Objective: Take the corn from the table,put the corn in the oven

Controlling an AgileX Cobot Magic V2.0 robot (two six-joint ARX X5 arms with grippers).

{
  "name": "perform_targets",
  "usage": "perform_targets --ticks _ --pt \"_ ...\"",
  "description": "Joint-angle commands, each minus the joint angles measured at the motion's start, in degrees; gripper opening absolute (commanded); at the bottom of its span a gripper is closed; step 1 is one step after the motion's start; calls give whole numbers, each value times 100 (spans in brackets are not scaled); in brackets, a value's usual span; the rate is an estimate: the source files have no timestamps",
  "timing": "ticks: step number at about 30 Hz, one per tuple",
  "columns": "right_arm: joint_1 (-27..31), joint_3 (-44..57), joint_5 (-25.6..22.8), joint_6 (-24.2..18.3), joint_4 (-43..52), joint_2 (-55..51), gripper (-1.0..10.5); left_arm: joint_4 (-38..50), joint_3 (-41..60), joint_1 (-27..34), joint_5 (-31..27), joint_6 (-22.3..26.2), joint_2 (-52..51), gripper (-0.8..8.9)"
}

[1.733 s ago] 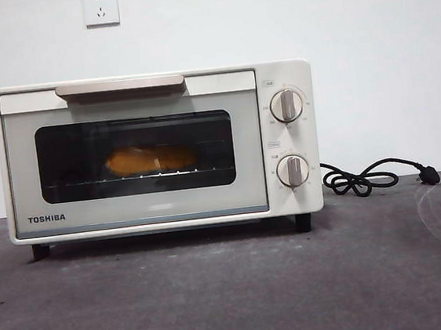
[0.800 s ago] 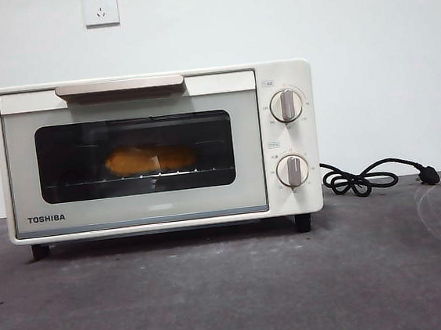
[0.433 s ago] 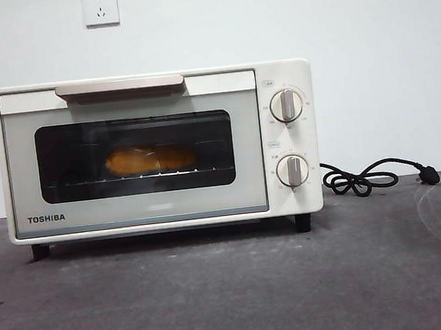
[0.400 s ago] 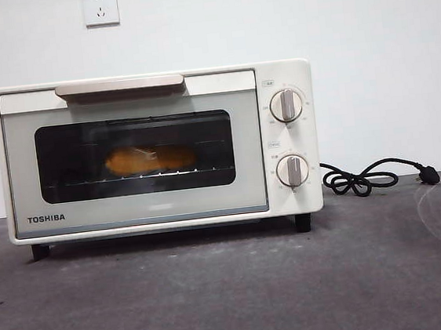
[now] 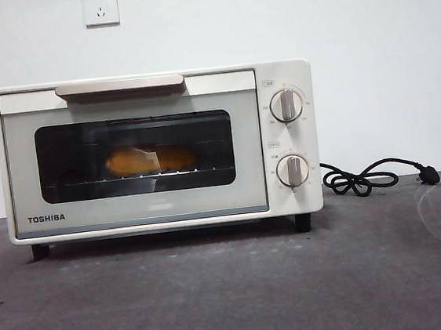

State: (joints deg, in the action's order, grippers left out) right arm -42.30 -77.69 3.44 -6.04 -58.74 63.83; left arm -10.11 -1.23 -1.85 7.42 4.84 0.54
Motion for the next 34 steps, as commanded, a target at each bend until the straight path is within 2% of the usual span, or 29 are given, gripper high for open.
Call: perform_targets --ticks 1,8,12,15,18,24,29,34 --pt "0 4 -4 -17 26 17 -16 74 59 -9 4 -33 2 -4" --pt "2 4 -2 -2 17 13 -16 74 59 -9 4 -33 13 -4" --pt "85 15 -22 -168 44 4 -16 74 59 -9 4 -33 39 -4" --pt "271 87 -26 -195 179 -2 -16 74 59 -9 2 -33 39 -4" --pt "645 492 -17 -179 734 -149 -16 74 59 -9 4 -33 39 -4" --pt "1598 2378 68 -146 2647 -909 -16 74 59 -9 4 -33 39 -4" --pt "2557 4249 66 -149 4135 -1967 -16 74 59 -9 4 -33 39 -4" --pt "3438 5731 59 -160 4865 -3200 -16 74 59 -9 4 -33 39 -4"
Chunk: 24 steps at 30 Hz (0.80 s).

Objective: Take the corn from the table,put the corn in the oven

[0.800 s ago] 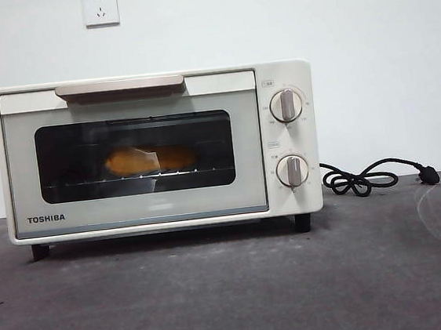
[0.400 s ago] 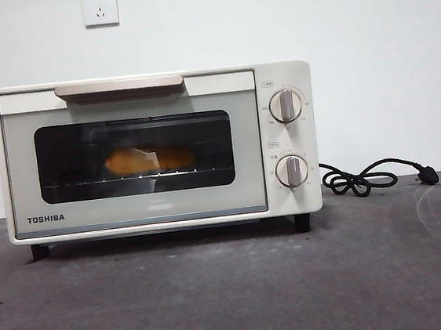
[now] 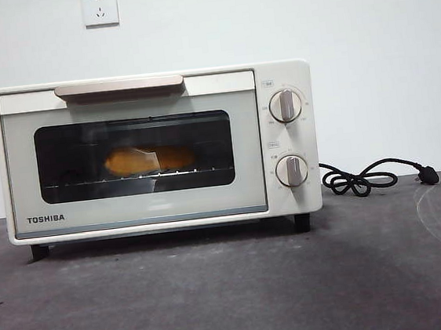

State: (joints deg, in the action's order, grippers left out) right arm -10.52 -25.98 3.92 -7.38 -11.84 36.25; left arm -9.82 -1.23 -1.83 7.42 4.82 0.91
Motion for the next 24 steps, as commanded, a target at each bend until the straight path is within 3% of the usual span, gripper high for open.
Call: perform_targets --ticks 1,6,13,24 --pt "400 804 11 -39 232 -715 -16 46 59 -11 4 -31 2 -4" --pt "769 1661 52 17 251 -1790 -16 46 59 -11 4 -31 2 -4" --pt "798 2446 103 483 44 -2911 -16 46 59 -11 4 -31 2 -4" --pt "999 2470 31 431 20 -3580 -15 33 55 -11 4 -31 42 -4"
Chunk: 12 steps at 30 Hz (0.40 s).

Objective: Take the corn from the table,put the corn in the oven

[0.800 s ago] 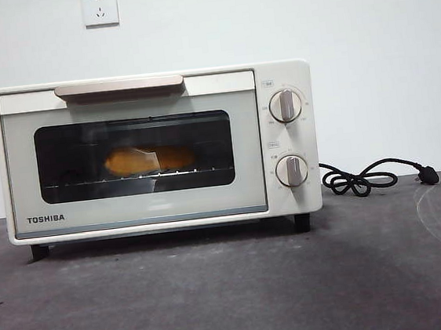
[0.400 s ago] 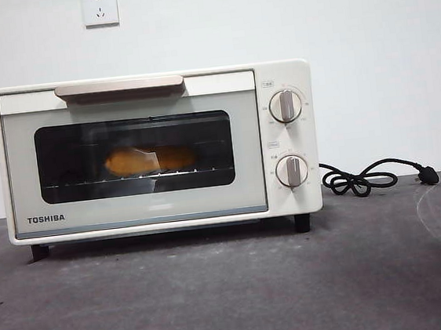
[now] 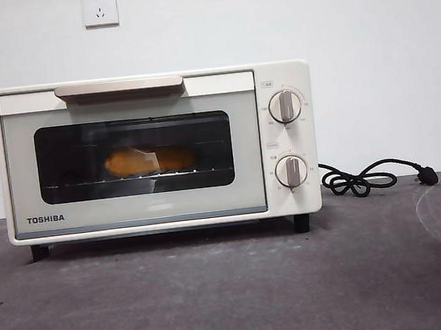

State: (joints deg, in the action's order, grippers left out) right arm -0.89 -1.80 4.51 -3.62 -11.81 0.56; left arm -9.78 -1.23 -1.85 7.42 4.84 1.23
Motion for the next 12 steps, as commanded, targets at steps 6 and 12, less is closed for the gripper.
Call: perform_targets --ticks 6,12 --pt "57 52 -44 52 20 -11 -15 28 55 -9 2 -33 37 -4" --pt "63 50 -168 42 26 -11 -11 28 55 -9 4 -33 44 -4"
